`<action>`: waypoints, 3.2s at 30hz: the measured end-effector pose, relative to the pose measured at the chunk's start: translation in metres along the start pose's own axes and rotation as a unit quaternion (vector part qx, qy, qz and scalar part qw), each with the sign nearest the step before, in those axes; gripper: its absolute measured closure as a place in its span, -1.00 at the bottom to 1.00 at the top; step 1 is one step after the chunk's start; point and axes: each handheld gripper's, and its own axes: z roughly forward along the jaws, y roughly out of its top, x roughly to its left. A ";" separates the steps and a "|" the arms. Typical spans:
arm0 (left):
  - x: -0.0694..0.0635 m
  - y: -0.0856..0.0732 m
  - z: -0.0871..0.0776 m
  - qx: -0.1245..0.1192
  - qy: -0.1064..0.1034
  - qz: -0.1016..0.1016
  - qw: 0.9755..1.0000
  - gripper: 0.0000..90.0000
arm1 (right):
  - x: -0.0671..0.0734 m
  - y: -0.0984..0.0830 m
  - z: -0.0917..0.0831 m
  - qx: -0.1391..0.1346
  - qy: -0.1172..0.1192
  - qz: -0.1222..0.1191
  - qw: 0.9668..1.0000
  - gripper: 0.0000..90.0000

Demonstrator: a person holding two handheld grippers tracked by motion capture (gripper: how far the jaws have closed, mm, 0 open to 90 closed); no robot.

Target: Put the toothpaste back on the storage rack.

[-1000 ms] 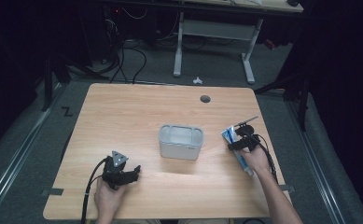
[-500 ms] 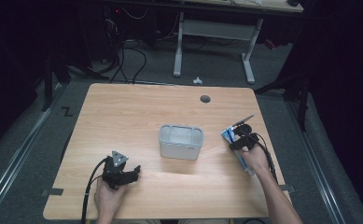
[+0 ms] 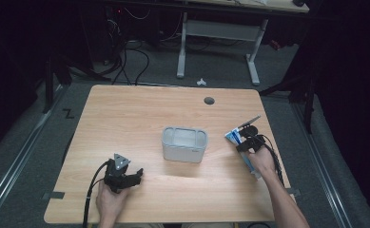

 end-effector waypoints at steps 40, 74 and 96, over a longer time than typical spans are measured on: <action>0.000 0.000 0.000 0.002 -0.001 0.001 1.000 -0.47 | 0.007 -0.005 -0.050 -0.090 0.055 -0.024 0.994 0.58; 0.000 0.000 0.000 0.000 0.000 0.001 1.000 -0.47 | 0.032 -0.008 -0.098 -0.221 0.117 -0.054 0.967 0.59; 0.000 0.000 0.000 0.000 0.001 0.000 1.000 -0.46 | 0.047 -0.001 -0.124 -0.256 0.153 -0.069 0.952 0.58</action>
